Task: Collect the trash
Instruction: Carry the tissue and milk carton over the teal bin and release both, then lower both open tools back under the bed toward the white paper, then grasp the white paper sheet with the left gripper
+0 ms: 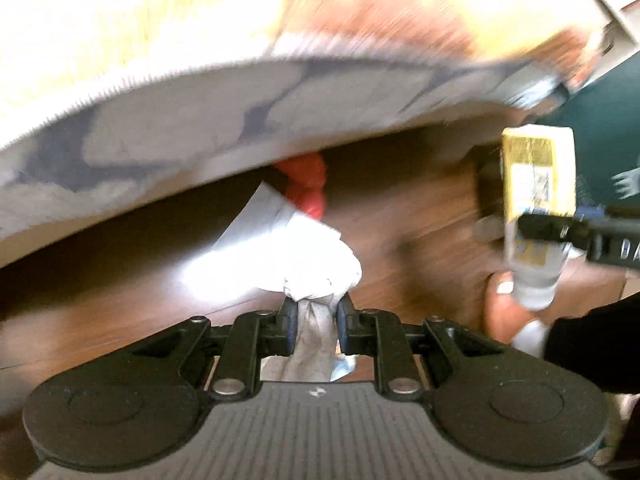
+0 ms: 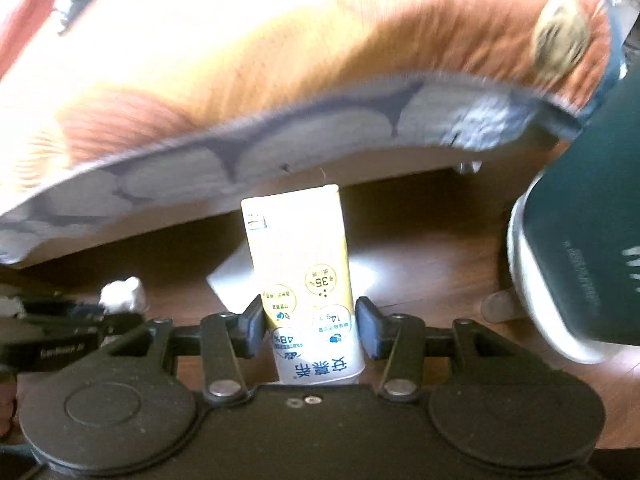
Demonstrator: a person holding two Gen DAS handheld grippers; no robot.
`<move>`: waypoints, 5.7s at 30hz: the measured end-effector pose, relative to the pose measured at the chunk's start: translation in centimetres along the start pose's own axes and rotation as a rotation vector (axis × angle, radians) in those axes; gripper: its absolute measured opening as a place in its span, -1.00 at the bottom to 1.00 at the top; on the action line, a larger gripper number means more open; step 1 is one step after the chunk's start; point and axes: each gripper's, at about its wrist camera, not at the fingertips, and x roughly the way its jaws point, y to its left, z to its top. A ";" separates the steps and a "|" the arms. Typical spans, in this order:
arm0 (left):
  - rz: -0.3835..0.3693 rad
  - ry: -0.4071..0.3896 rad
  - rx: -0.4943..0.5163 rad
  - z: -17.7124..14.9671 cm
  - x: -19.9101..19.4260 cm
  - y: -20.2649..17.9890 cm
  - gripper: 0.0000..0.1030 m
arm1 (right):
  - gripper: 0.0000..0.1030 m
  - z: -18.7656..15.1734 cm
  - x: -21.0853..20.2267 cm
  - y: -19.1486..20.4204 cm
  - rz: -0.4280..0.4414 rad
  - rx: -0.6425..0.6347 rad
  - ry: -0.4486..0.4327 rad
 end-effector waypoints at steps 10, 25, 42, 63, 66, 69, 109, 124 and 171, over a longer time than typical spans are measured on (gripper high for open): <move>-0.032 -0.190 -0.031 0.8 -10.4 -8.0 -0.64 | -0.10 -1.2 -12.9 -1.4 0.068 -0.002 -0.162; -0.106 -0.475 0.071 4.6 -22.3 -24.0 -0.64 | -0.10 -0.4 -27.5 -10.1 0.048 -0.002 -0.469; -0.179 -0.431 0.220 10.0 -17.8 -41.4 -0.64 | -0.09 1.4 -28.4 -23.4 -0.084 0.143 -0.482; -0.088 -0.198 0.243 14.0 -4.6 -44.8 -0.64 | -0.08 2.4 -20.3 -30.2 -0.049 0.292 -0.300; -0.086 -0.177 0.252 13.9 -3.6 -44.7 -0.63 | -0.08 2.3 -20.2 -30.7 -0.042 0.314 -0.297; -0.094 -0.154 0.251 13.8 -2.9 -44.6 -0.60 | -0.08 2.3 -20.2 -30.9 -0.030 0.325 -0.294; -0.098 -0.479 0.096 1.6 -23.1 -29.7 0.34 | -0.06 -2.6 -32.2 -13.2 0.101 0.008 -0.476; -0.055 -0.547 -0.003 -4.2 -25.6 -19.8 0.66 | -0.05 -3.2 -28.8 -4.0 0.213 -0.143 -0.417; 0.058 0.098 -0.057 1.1 23.6 4.9 0.95 | -0.03 -7.5 23.7 8.5 0.103 -0.890 0.269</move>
